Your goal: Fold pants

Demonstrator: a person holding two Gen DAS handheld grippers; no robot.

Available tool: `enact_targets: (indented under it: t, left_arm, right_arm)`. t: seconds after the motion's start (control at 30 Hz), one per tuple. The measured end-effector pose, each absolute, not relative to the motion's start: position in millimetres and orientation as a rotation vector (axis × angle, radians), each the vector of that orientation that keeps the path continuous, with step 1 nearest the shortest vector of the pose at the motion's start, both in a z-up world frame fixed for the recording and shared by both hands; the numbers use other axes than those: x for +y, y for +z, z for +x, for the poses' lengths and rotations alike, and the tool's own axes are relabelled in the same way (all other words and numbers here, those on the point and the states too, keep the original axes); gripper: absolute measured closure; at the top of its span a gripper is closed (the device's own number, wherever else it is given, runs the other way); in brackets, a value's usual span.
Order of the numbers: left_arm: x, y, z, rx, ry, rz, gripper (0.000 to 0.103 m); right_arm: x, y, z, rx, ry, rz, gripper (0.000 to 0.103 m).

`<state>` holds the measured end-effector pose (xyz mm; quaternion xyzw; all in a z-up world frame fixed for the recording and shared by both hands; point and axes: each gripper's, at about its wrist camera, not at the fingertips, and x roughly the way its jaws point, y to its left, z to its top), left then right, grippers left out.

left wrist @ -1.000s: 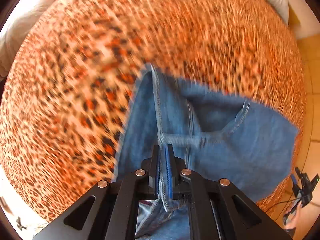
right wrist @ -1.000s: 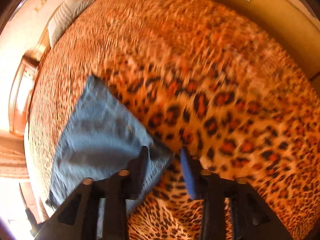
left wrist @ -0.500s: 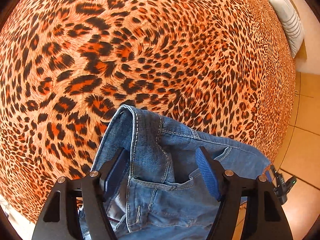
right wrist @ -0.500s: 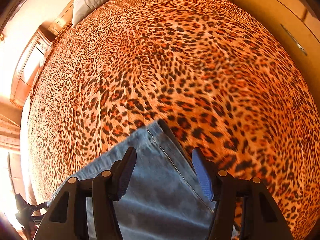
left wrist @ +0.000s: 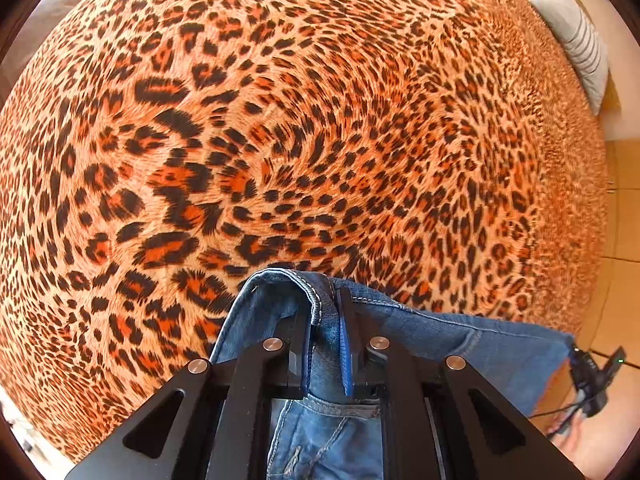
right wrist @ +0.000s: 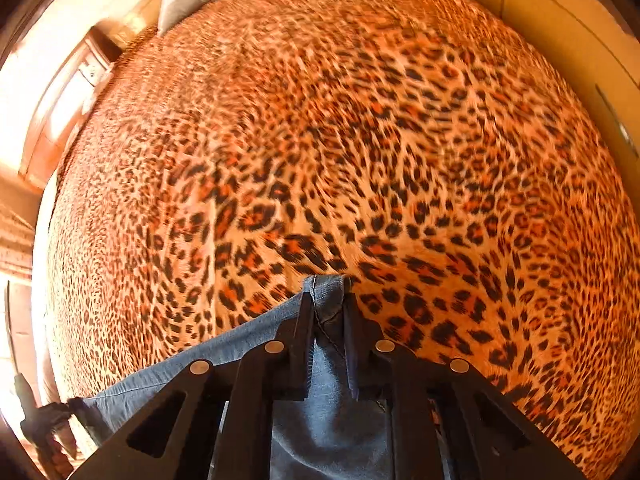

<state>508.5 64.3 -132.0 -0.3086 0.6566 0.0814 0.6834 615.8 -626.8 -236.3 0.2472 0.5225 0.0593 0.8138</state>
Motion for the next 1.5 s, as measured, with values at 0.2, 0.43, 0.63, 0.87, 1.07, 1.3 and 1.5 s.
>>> enact_targets:
  t: [0.2,0.43,0.63,0.87,1.07,1.3,1.5]
  left_arm:
    - [103,-100,494,1.335,0.097,-0.866,0.022]
    - [62,-132,500,1.481,0.075,-0.768,0.043]
    - [-5,-148,495,1.595,0.114,-0.045,0.076]
    - [17,-96,497,1.428,-0.024,-0.327,0.053]
    - [42,-120,518,1.463,0.051,-0.474,0.027]
    - [29,-173,558,1.566,0.173,-0.516,0.060]
    - [14,-135,562,1.460,0.133,-0.357,0.100]
  right_arm:
    - [-667,-242,603,1.083,0.157,0.715,0.045]
    - [-645,-246,609,1.113,0.200,0.661,0.040]
    - [-634,-251,610,1.145,0.162,0.603,0.040]
    - [-660,-247,592,1.117,0.183,0.673,0.039]
    - [-663,-248,600,1.120,0.215,0.738,0.031]
    - [-613,-240,614,1.169,0.203,0.436,0.065]
    - [-614,-211,590,1.067,0.190,0.470,0.091]
